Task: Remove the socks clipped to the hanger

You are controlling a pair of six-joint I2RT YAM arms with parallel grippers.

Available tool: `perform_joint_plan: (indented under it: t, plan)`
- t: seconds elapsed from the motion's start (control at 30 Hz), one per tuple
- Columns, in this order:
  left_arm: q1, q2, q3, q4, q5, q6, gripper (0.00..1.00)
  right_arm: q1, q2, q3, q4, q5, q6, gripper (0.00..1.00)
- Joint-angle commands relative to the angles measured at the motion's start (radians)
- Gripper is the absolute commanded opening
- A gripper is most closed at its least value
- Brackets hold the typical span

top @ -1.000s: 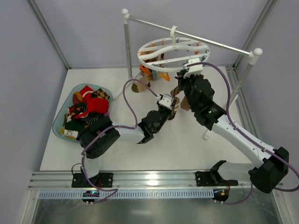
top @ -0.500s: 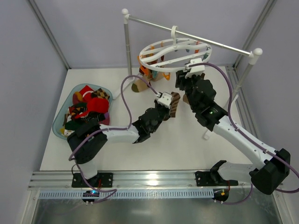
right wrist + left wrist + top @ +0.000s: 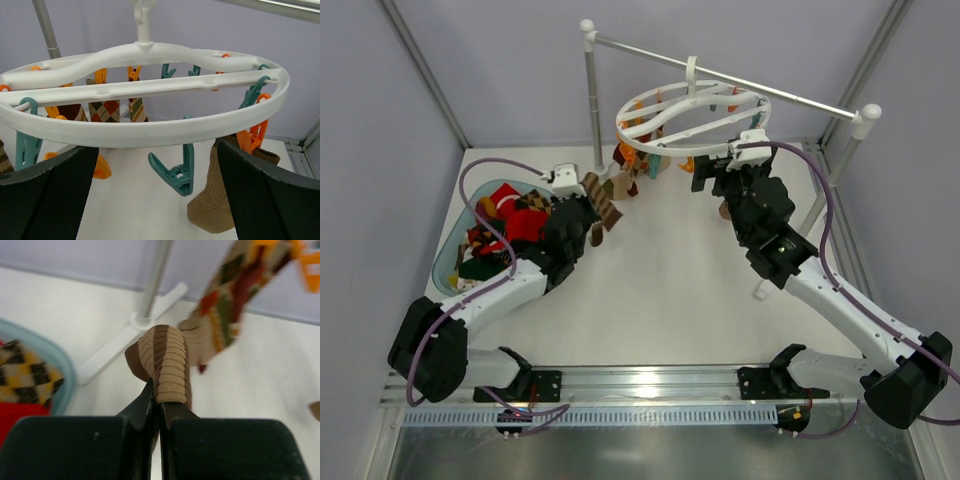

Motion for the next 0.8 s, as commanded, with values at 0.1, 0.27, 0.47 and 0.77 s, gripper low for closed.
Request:
perform_joint_plan:
  t: [0.1, 0.27, 0.47, 0.77]
  plan:
    - [0.062, -0.056, -0.037, -0.125, -0.313, -0.097, 0.00, -0.004, -0.057, -0.019, 0.032, -0.012, 0.014, 1.00]
    - [0.150, -0.209, -0.167, 0.060, -0.389, -0.117, 0.00, -0.002, -0.058, -0.019, 0.029, -0.021, 0.014, 1.00]
    - [0.293, -0.248, -0.143, 0.055, -0.429, -0.070, 0.00, -0.002, -0.054, -0.015, 0.024, -0.047, 0.016, 1.00]
    - [0.456, -0.070, -0.192, 0.084, -0.354, -0.232, 0.00, -0.002, -0.061, -0.019, 0.024, -0.046, 0.018, 1.00]
